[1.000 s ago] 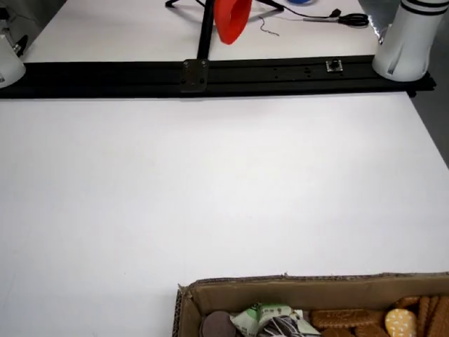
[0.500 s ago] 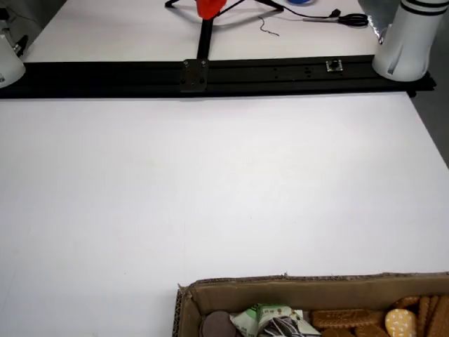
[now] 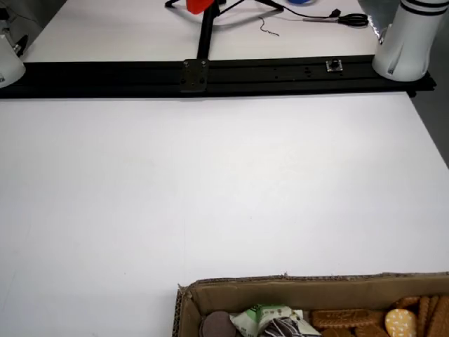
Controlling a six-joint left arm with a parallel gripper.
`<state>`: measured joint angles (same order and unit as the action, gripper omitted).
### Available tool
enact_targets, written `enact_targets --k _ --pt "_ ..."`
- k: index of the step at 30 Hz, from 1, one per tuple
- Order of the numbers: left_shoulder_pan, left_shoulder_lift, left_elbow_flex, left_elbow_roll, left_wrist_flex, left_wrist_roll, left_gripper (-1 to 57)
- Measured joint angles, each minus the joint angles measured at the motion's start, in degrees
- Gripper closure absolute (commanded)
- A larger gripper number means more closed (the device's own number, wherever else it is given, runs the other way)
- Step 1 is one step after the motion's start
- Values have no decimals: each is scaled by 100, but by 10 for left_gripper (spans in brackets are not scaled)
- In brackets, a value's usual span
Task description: Grasp a snack and put it in the bin.
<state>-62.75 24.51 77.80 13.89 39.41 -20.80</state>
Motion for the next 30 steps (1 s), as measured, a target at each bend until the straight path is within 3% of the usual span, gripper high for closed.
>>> enact_targets --k 17,30 --pt "-93 -18 -662 -244 905 120 547" --pt "-144 -27 -916 -342 1391 -483 549"
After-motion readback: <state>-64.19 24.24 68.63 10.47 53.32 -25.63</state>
